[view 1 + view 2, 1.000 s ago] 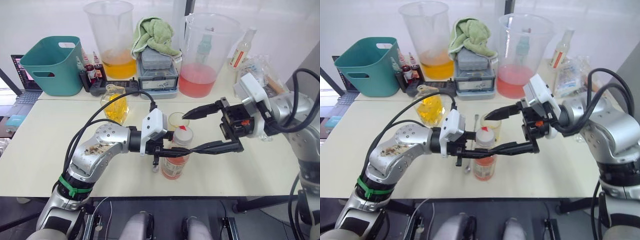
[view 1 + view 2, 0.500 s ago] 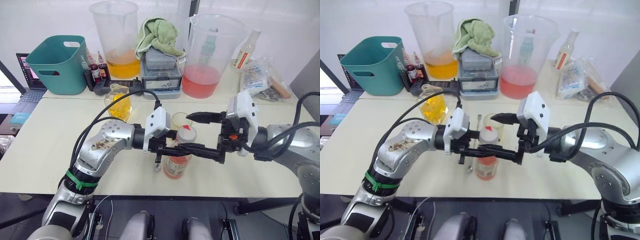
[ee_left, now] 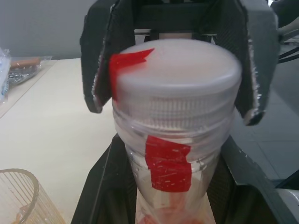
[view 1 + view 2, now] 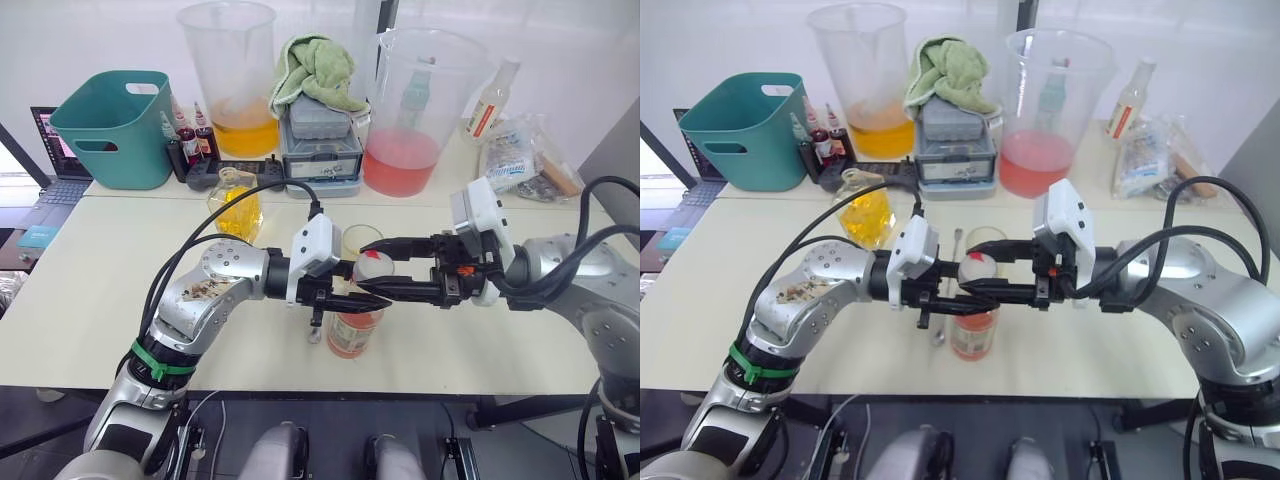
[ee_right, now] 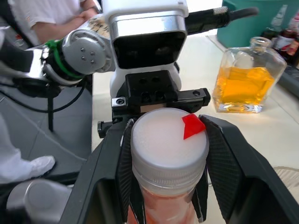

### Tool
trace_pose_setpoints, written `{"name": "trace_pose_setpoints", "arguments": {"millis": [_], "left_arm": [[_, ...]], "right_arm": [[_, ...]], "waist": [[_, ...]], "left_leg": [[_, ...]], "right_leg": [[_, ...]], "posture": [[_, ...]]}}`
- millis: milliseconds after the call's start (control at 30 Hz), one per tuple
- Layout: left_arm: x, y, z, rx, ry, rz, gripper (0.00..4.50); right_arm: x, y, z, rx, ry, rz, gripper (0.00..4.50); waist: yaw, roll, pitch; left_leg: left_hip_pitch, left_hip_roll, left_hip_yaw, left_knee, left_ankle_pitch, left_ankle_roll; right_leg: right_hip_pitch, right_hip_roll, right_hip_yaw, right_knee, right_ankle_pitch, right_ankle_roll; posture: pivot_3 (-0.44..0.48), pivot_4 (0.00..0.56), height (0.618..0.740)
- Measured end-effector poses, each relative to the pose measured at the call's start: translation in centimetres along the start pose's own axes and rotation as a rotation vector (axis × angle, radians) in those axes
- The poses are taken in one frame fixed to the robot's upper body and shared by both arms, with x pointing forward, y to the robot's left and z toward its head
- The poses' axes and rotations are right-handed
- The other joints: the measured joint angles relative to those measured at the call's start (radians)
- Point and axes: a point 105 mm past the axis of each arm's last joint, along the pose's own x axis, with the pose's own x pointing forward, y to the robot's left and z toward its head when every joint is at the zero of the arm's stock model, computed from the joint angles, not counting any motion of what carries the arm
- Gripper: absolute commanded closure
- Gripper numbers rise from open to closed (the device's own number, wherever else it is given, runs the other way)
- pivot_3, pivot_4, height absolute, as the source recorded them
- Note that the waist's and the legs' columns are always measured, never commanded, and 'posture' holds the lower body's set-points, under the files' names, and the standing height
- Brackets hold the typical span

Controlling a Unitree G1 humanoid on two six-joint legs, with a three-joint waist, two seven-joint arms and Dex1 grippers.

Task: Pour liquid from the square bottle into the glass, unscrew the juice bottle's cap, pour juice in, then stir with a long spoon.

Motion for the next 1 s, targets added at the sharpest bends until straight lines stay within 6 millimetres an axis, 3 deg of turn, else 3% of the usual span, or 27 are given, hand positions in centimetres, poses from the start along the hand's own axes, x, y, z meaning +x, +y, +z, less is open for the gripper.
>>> {"name": "trace_pose_setpoints", "arguments": {"millis": [233, 400, 467, 567, 633, 667, 833, 1000], "left_arm": [[-0.3, -0.7, 0.0, 0.035, 0.020, 0.002, 3.08], [-0.8, -0.7, -0.1, 0.033, 0.024, 0.037, 3.08], [-1.0, -0.5, -0.1, 0.025, 0.022, 0.054, 3.08], [-0.9, -0.7, -0.1, 0.020, 0.018, 0.050, 3.08], [-0.8, -0.7, -0.1, 0.019, 0.015, 0.049, 3.08], [-0.7, -0.7, -0.1, 0.017, 0.012, 0.047, 3.08], [-0.4, -0.7, 0.0, 0.017, 0.005, 0.037, 3.08], [0.0, -0.2, -0.1, 0.008, -0.009, 0.018, 3.08]], "right_arm": [[0.6, -0.8, 0.1, -0.206, 0.059, 0.313, 2.80], [1.3, -1.9, 0.6, -0.260, 0.087, 0.454, 2.80], [1.6, -2.3, 0.8, -0.241, 0.098, 0.475, 1.78], [1.6, -2.2, 1.1, -0.207, 0.086, 0.489, 0.82], [1.1, -2.2, 1.4, -0.178, 0.070, 0.467, 0.14], [0.5, -2.3, 1.7, -0.165, 0.062, 0.436, 0.02], [-1.4, -2.8, 2.3, -0.136, 0.017, 0.238, 0.02], [-1.6, -0.8, 0.7, -0.003, 0.002, 0.051, 0.02]], "waist": [[-0.008, 0.000, 0.000], [-0.020, 0.000, 0.000], [-0.022, 0.000, 0.000], [-0.021, 0.000, 0.000], [-0.017, 0.000, 0.000], [-0.014, 0.000, 0.000], [-0.007, 0.000, 0.000], [0.007, 0.000, 0.000]], "left_leg": [[0.000, 0.000, -0.001, 0.000, 0.001, -0.001], [0.001, 0.001, -0.001, 0.000, 0.004, -0.006], [0.001, 0.001, -0.001, -0.001, 0.005, -0.009], [0.001, 0.000, -0.001, -0.001, 0.005, -0.010], [0.001, 0.000, -0.001, -0.001, 0.005, -0.010], [0.001, 0.000, -0.001, -0.001, 0.004, -0.012], [0.001, 0.000, -0.001, -0.002, 0.001, -0.017], [0.000, 0.001, -0.001, -0.001, 0.000, -0.017]], "right_leg": [[0.000, 0.001, -0.001, 0.000, 0.000, 0.000], [-0.001, 0.001, 0.000, 0.001, 0.000, 0.000], [-0.001, 0.001, 0.000, 0.001, 0.000, 0.000], [-0.001, 0.000, 0.000, 0.001, 0.000, 0.000], [-0.001, 0.000, 0.000, 0.001, 0.000, 0.000], [-0.001, -0.001, 0.000, 0.001, 0.000, 0.000], [-0.001, -0.001, 0.000, 0.001, 0.000, 0.000], [-0.001, -0.003, 0.000, 0.000, 0.000, 0.000]], "posture": [[0.000, 0.150, 0.740], [0.000, 0.150, 0.740], [0.000, 0.150, 0.740], [0.000, 0.150, 0.740], [0.000, 0.150, 0.740], [0.000, 0.150, 0.740], [0.000, 0.150, 0.740], [0.000, 0.150, 0.740]]}}
